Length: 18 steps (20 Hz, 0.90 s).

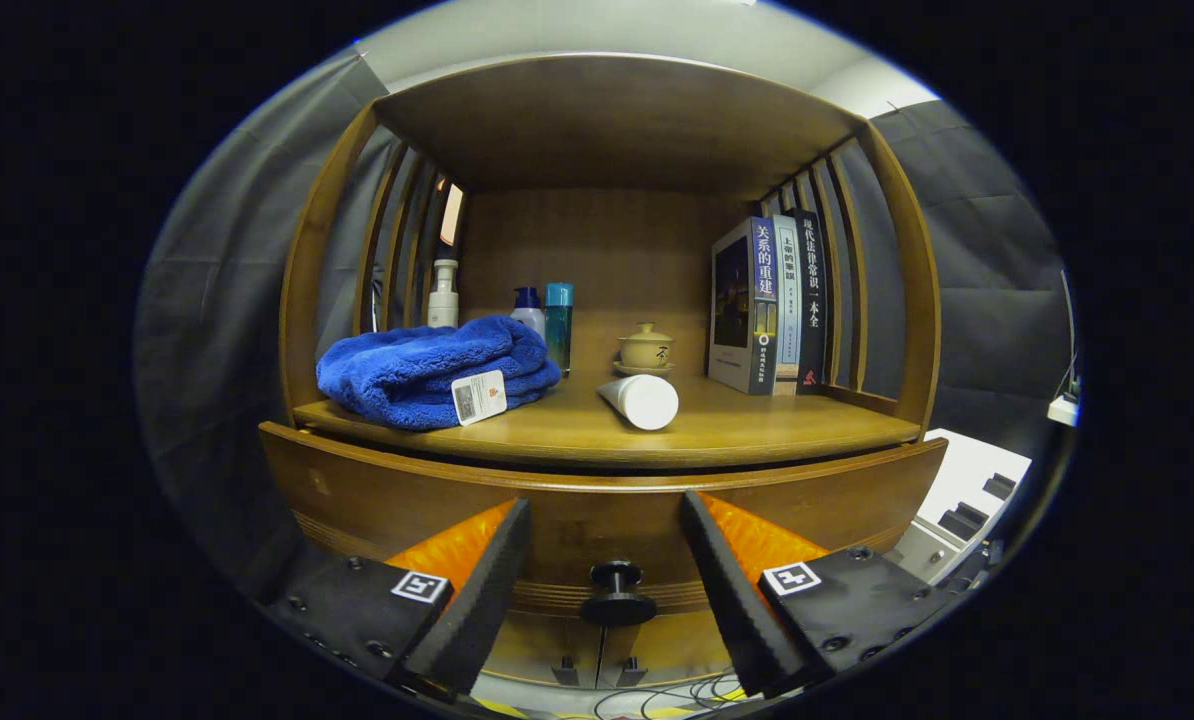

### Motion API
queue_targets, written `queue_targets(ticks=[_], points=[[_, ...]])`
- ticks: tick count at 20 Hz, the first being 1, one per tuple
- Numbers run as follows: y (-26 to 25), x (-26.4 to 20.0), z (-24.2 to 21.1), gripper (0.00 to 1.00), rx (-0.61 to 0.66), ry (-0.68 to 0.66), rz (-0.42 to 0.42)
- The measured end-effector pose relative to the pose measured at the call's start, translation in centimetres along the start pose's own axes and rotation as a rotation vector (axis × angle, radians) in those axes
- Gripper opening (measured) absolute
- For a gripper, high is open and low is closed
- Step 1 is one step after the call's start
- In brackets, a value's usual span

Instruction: Pull open the drawer, take out the items inside it, and place them on the countertop above the cabinet.

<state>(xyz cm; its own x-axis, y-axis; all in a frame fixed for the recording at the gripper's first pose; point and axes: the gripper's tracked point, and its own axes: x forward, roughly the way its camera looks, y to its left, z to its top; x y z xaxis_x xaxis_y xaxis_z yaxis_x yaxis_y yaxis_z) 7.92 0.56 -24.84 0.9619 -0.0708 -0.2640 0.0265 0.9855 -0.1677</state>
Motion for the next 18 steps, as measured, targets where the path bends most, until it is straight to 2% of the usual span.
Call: queue_targets(ticks=[8, 14, 18], points=[[-0.1, 1.5, -0.3, 0.98, 0.042, 0.032, 0.005], [0.1, 2.2, -0.6, 0.99, -0.053, 0.010, -0.012], [2.5, 0.9, -2.4, 1.00, 0.037, 0.108, 0.075]])
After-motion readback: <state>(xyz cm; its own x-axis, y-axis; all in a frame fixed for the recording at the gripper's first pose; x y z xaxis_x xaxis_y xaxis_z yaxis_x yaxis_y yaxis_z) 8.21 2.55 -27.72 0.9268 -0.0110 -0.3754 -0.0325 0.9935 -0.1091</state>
